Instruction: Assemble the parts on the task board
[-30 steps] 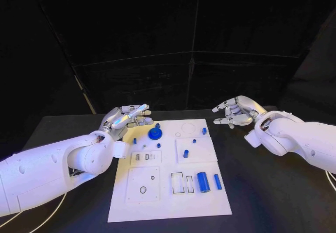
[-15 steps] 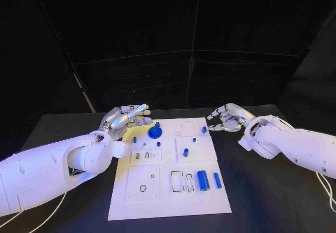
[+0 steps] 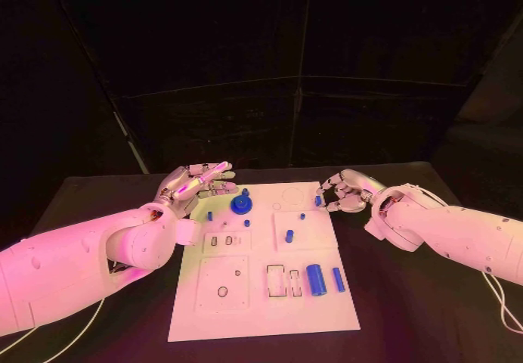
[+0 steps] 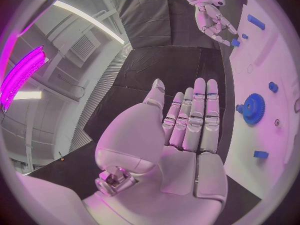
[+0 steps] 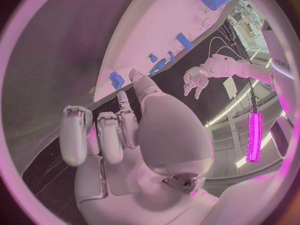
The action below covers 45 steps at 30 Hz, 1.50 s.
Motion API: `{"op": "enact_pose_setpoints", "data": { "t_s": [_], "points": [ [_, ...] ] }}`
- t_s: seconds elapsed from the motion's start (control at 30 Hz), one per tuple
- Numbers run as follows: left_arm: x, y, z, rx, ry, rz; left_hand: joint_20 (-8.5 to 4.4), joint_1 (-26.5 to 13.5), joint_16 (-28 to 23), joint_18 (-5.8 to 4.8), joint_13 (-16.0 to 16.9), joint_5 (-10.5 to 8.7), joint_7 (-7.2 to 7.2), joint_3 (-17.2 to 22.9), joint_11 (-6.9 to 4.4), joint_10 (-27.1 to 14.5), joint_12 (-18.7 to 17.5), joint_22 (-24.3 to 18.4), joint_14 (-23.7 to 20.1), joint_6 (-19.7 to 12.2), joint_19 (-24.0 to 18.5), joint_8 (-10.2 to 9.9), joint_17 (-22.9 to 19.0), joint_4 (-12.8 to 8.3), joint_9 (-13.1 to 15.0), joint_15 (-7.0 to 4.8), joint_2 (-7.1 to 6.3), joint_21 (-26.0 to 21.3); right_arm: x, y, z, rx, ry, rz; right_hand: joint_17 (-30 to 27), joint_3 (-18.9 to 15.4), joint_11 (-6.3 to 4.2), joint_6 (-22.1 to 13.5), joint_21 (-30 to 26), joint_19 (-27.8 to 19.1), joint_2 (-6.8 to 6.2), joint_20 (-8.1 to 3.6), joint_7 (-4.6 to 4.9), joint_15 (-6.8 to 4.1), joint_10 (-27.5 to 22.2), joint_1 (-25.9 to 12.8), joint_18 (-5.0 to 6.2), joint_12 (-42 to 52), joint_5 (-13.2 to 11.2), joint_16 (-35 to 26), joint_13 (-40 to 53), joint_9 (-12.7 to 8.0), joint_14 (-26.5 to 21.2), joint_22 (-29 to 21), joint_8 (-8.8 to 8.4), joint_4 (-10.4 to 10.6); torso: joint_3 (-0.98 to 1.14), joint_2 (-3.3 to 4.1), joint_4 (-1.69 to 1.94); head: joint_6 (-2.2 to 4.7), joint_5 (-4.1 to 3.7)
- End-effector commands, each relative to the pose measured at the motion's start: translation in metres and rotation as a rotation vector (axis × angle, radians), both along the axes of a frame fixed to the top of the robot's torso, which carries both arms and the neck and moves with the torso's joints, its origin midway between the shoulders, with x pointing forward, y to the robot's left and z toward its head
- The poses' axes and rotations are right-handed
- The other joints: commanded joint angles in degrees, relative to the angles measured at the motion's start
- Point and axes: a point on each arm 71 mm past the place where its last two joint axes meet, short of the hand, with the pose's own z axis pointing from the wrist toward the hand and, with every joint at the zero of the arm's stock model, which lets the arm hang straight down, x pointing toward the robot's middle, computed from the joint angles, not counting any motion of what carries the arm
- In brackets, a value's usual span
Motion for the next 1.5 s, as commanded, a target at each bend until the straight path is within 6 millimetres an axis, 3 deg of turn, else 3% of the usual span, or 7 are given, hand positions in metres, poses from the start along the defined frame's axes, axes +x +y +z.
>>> {"op": "enact_pose_setpoints", "data": {
  "t_s": [0.03, 0.13, 0.6, 0.8, 1.5],
  "points": [
    [-0.0001, -0.0016, 0.0011, -0.009, -0.007, -0.015, -0.05, 0.0, -0.4, 0.74, 0.0, 0.26, 0.03, 0.0, -0.06, 0.4, -0.2, -0.1, 0.3, 0.2, 0.4, -0.3, 0.1, -0.4, -0.1, 0.24, 0.29, -0.4, 0.0018, -0.0011, -0.0003, -0.023, -0.002, -0.019, 15.1, 0.0, 0.00, -0.4, 0.4, 1.6, 0.67, 0.12, 0.14, 0.23, 0.4, 0.0, -0.43, 0.2, -0.5, 0.1, 5.6, -0.1, 6.0, 2.5, -0.37, 0.4, -0.03, -0.01, 0.05, -0.02, 0.10],
    [-0.0001, -0.0016, 0.0008, -0.009, -0.006, -0.015, -0.05, 0.0, -0.4, 0.74, 0.0, 0.26, 0.03, 0.0, -0.06, 0.4, -0.2, -0.1, 0.3, 0.2, 0.4, -0.3, 0.1, -0.4, -0.1, 0.24, 0.29, -0.4, 0.0029, -0.0016, -0.0006, -0.023, -0.005, -0.033, 15.1, 0.2, 0.04, -0.5, 0.4, 1.6, 0.97, 0.15, 0.18, 0.26, 0.4, 0.0, -0.42, 0.2, -0.6, 0.1, 5.5, -0.1, 6.0, 2.5, -0.50, 0.5, -0.04, -0.04, 0.04, -0.30, 0.42],
    [0.0004, -0.0019, 0.0002, -0.009, -0.003, -0.018, -0.05, 0.0, -0.5, 0.74, 0.0, 0.26, 0.02, 0.0, -0.07, 0.5, -0.3, -0.1, 0.3, 0.2, 0.4, -0.3, 0.1, -0.5, -0.1, 0.25, 0.34, -0.4, 0.0077, 0.0007, -0.0029, -0.022, 0.003, -0.062, 15.1, 0.7, 0.15, -0.3, 0.5, 1.6, 2.22, 0.28, 0.30, 0.37, 0.6, 0.0, -0.44, 0.3, -1.9, 0.1, 5.8, -0.1, 6.0, 2.7, -0.81, 0.8, -0.02, 0.00, 0.00, -0.62, 0.37],
    [0.0004, -0.0018, 0.0001, -0.008, -0.001, -0.019, -0.05, 0.0, -0.5, 0.74, 0.0, 0.26, 0.02, 0.0, -0.07, 0.5, -0.3, -0.1, 0.3, 0.2, 0.4, -0.3, 0.1, -0.5, -0.1, 0.25, 0.34, -0.4, 0.0092, 0.0017, -0.0050, -0.028, 0.023, -0.061, 15.1, 2.0, 0.14, 0.4, 0.6, 1.6, 3.32, 0.33, 0.31, 0.39, 0.8, 0.9, -0.45, 0.4, -5.0, 0.1, 6.1, 0.0, 6.0, 2.8, -1.03, 0.5, -0.03, -0.03, 0.06, -0.84, 0.37],
    [0.0002, -0.0009, 0.0001, -0.008, -0.001, -0.018, -0.05, 0.0, -0.5, 0.74, 0.0, 0.26, 0.02, 0.0, -0.07, 0.5, -0.3, -0.1, 0.3, 0.2, 0.4, -0.3, 0.1, -0.5, -0.1, 0.25, 0.34, -0.4, 0.0117, 0.0082, -0.0087, -0.038, 0.058, -0.045, 15.1, 3.2, -0.09, 2.4, 0.8, 1.6, 3.58, 0.25, 0.03, 0.24, 1.7, 0.9, -0.47, 0.9, -5.9, 0.1, 7.2, 0.0, 6.0, 3.0, -1.07, 0.3, 0.01, -0.03, -0.05, -1.16, 0.48]
  ]
}}
